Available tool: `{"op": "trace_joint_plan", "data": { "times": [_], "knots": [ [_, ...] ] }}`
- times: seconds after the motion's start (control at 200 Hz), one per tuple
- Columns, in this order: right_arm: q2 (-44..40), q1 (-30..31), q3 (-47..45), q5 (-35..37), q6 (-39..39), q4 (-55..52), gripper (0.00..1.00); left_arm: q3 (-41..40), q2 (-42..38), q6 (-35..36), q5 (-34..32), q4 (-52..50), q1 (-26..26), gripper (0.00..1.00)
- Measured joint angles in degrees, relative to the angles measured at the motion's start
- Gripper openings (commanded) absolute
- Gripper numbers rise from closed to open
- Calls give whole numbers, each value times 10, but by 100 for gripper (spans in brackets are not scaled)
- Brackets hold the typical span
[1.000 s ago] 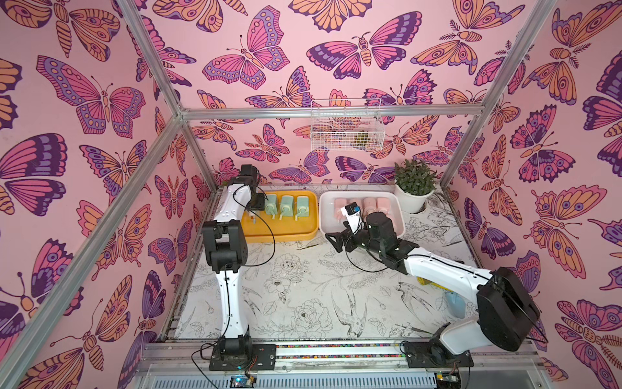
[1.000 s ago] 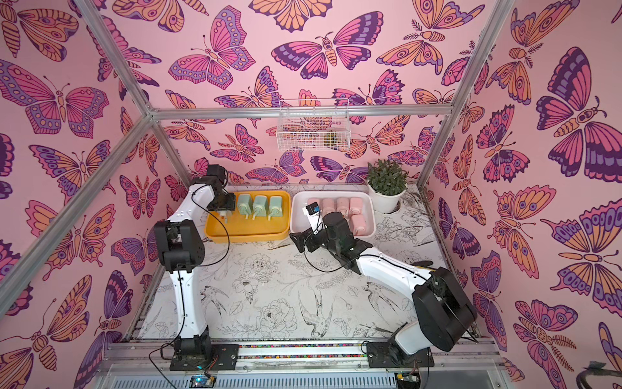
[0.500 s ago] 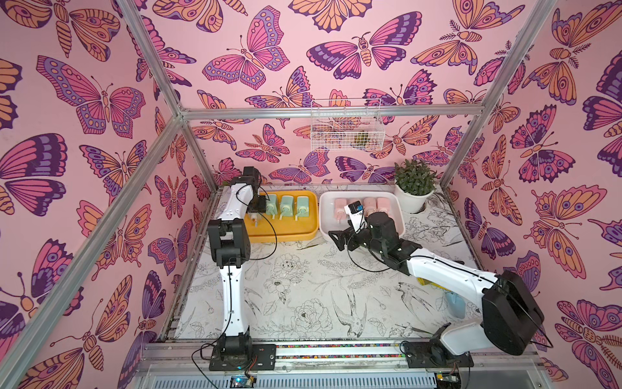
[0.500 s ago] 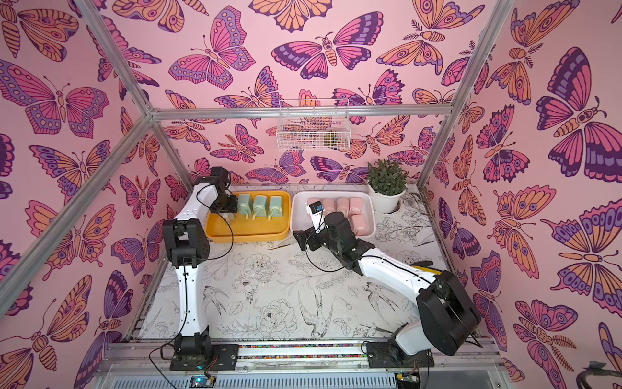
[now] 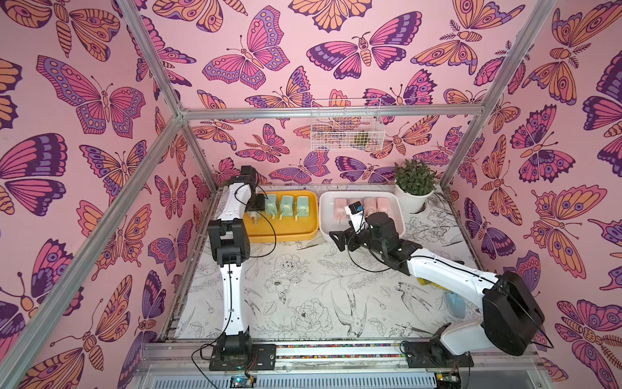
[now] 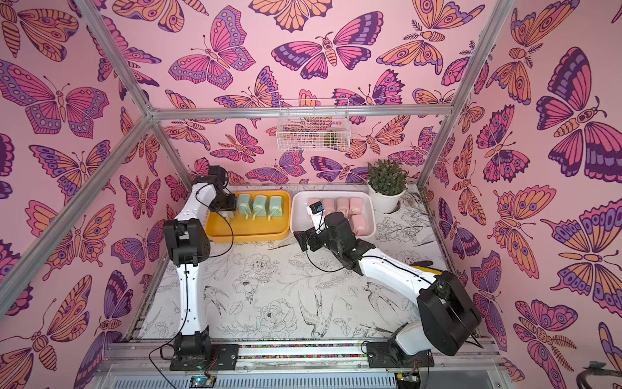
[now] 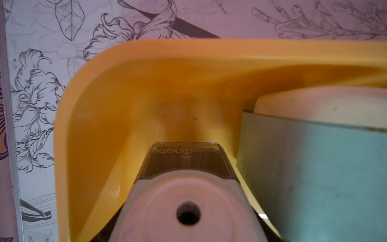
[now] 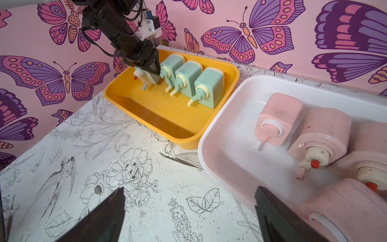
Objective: Place the pencil sharpeners by color into the storage box
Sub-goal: Place the pencil sharpener in the storage box.
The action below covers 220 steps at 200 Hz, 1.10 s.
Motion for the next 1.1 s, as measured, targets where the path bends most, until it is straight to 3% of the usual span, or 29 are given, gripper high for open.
{"op": "trace_joint_plan", "data": {
  "times": [0.436,1.101],
  "knots": [
    [0,0,0,-1,0,-13,99,21,31,11,1,0,0,71],
    [0,0,0,-9,-2,-17,99,45,29,9,2,-2,0,80]
  ]
}}
